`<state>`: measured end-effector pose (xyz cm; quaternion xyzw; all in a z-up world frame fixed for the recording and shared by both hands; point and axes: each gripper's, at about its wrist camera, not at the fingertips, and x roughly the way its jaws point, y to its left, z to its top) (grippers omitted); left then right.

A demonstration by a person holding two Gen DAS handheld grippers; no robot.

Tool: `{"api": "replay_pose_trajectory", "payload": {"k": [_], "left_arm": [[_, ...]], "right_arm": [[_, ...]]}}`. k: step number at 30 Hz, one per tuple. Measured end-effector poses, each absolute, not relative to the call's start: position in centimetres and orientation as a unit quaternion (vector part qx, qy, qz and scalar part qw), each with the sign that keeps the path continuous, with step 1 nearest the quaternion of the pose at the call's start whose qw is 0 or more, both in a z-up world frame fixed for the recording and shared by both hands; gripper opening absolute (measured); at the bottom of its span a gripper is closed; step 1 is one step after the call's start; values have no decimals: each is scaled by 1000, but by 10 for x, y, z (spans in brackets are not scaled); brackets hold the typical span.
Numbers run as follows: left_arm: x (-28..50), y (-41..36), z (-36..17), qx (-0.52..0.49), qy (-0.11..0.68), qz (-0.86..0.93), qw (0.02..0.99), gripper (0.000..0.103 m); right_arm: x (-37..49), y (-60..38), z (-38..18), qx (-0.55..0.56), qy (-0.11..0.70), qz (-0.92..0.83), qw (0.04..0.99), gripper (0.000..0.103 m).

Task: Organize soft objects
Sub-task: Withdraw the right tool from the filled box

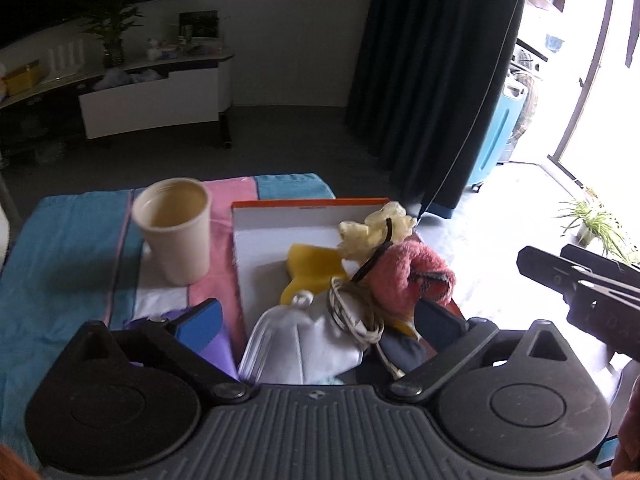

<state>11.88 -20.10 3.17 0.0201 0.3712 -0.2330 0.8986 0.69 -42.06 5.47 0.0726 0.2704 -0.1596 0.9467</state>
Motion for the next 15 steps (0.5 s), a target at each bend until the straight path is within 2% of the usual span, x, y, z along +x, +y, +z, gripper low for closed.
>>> {"api": "replay_pose_trajectory", "payload": {"k": [15], "left_arm": [[57,-184,26,36,383,-192,903,103]], "right_arm": [[-42,-399,42,69,298,-159,939,76]]}}
